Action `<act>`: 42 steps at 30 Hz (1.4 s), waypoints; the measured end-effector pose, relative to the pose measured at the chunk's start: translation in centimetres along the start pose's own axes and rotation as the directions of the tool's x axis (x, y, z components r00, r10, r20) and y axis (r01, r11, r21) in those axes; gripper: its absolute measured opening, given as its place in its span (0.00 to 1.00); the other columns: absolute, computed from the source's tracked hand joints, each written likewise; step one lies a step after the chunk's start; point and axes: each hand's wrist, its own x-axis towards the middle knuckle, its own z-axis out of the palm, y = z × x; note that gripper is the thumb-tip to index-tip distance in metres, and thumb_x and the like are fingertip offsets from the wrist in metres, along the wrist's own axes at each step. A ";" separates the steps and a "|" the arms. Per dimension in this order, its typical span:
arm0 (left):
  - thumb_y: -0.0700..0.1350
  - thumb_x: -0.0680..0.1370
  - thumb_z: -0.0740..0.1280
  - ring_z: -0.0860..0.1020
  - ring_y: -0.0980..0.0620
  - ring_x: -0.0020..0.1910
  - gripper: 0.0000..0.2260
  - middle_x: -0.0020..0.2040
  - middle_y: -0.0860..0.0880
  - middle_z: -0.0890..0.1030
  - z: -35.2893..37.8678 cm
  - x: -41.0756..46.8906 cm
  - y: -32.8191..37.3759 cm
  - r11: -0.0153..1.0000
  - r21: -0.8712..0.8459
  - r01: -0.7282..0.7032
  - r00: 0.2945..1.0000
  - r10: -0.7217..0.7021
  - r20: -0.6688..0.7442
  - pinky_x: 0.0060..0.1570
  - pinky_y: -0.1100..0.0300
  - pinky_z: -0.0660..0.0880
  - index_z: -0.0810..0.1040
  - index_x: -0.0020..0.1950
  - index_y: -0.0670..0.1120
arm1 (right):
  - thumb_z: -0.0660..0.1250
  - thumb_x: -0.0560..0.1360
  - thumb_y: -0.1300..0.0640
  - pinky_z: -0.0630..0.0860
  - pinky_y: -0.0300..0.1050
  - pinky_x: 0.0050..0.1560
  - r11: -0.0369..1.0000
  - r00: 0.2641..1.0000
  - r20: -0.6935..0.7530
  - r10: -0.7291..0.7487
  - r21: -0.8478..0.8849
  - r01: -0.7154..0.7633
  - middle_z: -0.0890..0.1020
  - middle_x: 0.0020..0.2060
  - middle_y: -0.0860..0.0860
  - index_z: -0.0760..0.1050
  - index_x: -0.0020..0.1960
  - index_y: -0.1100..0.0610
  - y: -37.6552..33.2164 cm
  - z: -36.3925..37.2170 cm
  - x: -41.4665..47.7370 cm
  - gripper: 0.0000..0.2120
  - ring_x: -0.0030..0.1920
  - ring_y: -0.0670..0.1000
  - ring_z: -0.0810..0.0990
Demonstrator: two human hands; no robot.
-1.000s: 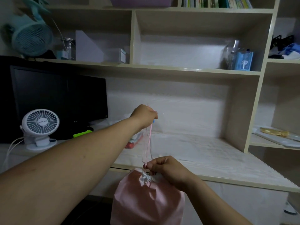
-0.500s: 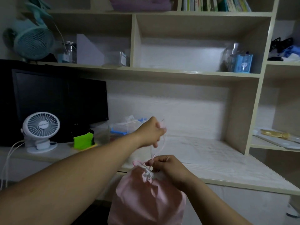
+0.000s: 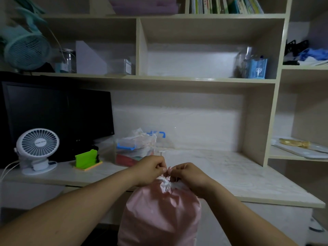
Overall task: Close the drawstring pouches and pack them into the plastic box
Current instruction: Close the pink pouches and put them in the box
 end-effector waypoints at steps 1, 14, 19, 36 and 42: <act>0.45 0.82 0.67 0.74 0.62 0.39 0.07 0.40 0.58 0.78 -0.1 0.0 0.2 0.999 0.043 -0.016 1.000 0.017 -0.018 0.37 0.70 0.66 0.76 0.44 0.52 | 0.70 0.80 0.59 0.70 0.40 0.33 1.000 1.000 -0.006 0.000 -0.002 0.000 0.80 0.31 0.53 0.85 0.39 0.62 0.0 0.1 0.0 0.13 0.29 0.47 0.73; 0.39 0.78 0.71 0.74 0.60 0.28 0.05 0.30 0.55 0.80 -0.2 0.1 1.0 0.931 -0.318 0.178 0.983 -0.157 0.091 0.32 0.66 0.72 0.85 0.43 0.44 | 0.68 0.77 0.70 0.80 0.44 0.44 0.993 0.997 -0.040 -0.071 0.096 0.075 0.84 0.39 0.60 0.80 0.49 0.75 0.2 -0.7 1.0 0.06 0.39 0.52 0.82; 0.41 0.76 0.75 0.80 0.60 0.38 0.03 0.38 0.52 0.85 0.0 0.0 0.2 0.951 -0.286 0.120 0.991 -0.099 0.084 0.48 0.62 0.77 0.87 0.42 0.46 | 0.68 0.77 0.71 0.80 0.44 0.45 0.991 0.997 -0.016 -0.073 0.116 0.074 0.84 0.39 0.60 0.83 0.45 0.67 0.7 -0.5 1.3 0.06 0.40 0.52 0.82; 0.45 0.77 0.76 0.77 0.59 0.39 0.05 0.39 0.50 0.83 1.1 -0.6 -1.7 0.941 -0.333 0.064 0.998 -0.051 0.048 0.44 0.62 0.75 0.84 0.47 0.45 | 0.71 0.78 0.67 0.80 0.46 0.49 0.982 0.984 0.030 -0.173 0.084 0.170 0.85 0.43 0.59 0.83 0.47 0.64 0.5 -0.2 1.0 0.02 0.43 0.52 0.83; 0.45 0.75 0.73 0.72 0.58 0.32 0.09 0.33 0.52 0.77 1.6 -0.4 -1.2 0.971 -0.212 0.111 0.994 -0.112 0.007 0.36 0.61 0.70 0.76 0.36 0.48 | 0.73 0.76 0.66 0.81 0.47 0.47 0.953 0.960 -0.050 -0.274 -0.147 0.264 0.87 0.40 0.56 0.84 0.42 0.57 0.7 0.3 1.4 0.07 0.40 0.49 0.84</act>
